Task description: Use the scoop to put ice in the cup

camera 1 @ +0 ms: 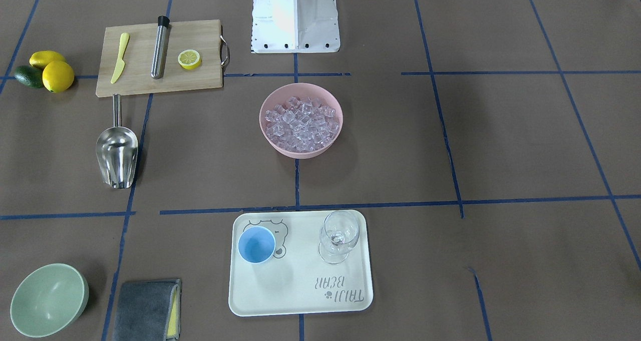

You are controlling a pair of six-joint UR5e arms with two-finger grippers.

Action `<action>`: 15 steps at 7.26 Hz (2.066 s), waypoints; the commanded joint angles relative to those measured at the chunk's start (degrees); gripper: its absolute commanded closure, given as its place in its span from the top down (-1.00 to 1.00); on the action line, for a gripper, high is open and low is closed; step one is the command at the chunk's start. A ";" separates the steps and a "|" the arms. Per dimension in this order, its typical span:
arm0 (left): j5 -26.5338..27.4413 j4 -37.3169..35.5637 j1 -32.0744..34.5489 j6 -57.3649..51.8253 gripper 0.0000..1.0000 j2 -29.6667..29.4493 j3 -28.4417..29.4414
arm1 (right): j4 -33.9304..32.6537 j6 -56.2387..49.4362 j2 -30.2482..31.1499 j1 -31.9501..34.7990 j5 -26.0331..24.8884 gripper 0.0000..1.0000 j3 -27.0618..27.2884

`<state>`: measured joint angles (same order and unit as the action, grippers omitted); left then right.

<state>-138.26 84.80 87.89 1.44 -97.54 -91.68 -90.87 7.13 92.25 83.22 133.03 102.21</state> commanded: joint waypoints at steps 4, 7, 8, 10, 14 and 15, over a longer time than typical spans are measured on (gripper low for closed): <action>0.01 0.81 0.00 0.23 1.00 0.33 -2.62 | 0.16 -0.01 0.21 -0.08 0.47 1.00 1.15; -4.44 6.13 -11.18 0.05 1.00 -0.19 -8.51 | 8.84 1.99 1.17 -3.48 0.65 1.00 2.55; -5.09 15.74 -17.78 0.31 1.00 -0.46 -8.78 | 9.39 4.01 1.26 -4.72 0.65 1.00 3.25; -4.75 35.96 -25.28 0.32 1.00 -0.46 -8.35 | 9.57 4.30 1.44 -6.40 0.73 1.00 4.84; 3.54 74.66 -38.28 0.40 1.00 -5.88 0.86 | 12.09 12.18 4.59 -9.55 4.43 1.00 9.66; 11.18 75.68 -42.41 0.66 1.00 -6.52 0.45 | 17.08 16.04 6.52 -10.96 4.43 1.00 9.76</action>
<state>-135.19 155.77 50.50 1.90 -102.30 -92.25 -78.28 18.77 96.62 73.89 137.15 111.17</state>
